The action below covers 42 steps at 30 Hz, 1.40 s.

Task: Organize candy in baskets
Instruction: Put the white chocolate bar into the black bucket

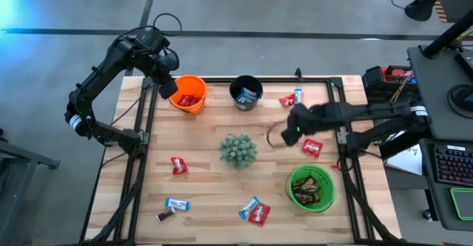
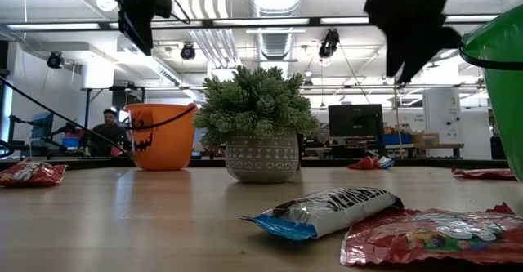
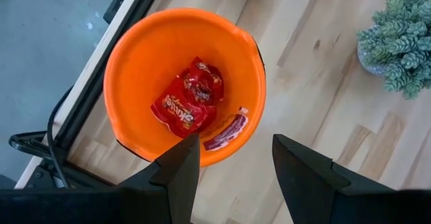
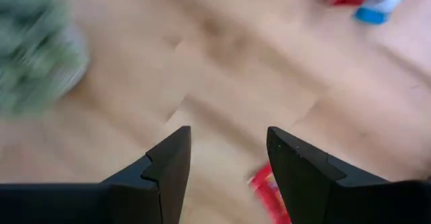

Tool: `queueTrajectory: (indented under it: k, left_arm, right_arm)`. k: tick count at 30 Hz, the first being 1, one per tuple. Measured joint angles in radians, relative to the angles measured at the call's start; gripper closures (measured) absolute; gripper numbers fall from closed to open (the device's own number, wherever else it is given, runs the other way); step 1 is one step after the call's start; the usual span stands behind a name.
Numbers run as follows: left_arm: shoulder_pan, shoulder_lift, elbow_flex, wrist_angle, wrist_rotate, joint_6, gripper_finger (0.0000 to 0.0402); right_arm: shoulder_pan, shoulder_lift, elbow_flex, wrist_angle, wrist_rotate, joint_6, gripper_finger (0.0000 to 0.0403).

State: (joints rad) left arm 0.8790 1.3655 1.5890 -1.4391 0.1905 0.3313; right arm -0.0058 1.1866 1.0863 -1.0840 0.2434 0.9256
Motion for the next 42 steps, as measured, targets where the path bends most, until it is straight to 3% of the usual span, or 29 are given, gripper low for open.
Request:
queueTrajectory:
  k: [10,18,25,32,42]
  left_arm:
    - [0.0,0.0,0.0,0.003,0.0,0.0,0.0233]
    - [0.0,0.0,0.0,0.003,0.0,-0.003,0.0233]
    - [0.0,0.0,0.0,0.004,0.0,-0.008,0.0233]
    - [0.0,0.0,0.0,0.004,0.0,-0.019,0.0233]
    - [0.0,0.0,0.0,0.003,0.0,-0.019,0.0233]
  right_arm:
    - [-0.396,0.009,0.0,0.022,-0.017,-0.167,0.0216]
    - [-0.644,0.073,0.0,0.15,-0.143,-0.224,0.0216]
    - [-0.745,0.2,0.0,0.178,-0.147,-0.244,0.0216]
    - [-0.768,0.338,-0.001,0.208,-0.145,-0.253,0.0216]
    - [-0.815,0.407,0.002,0.264,-0.138,-0.257,0.0216]
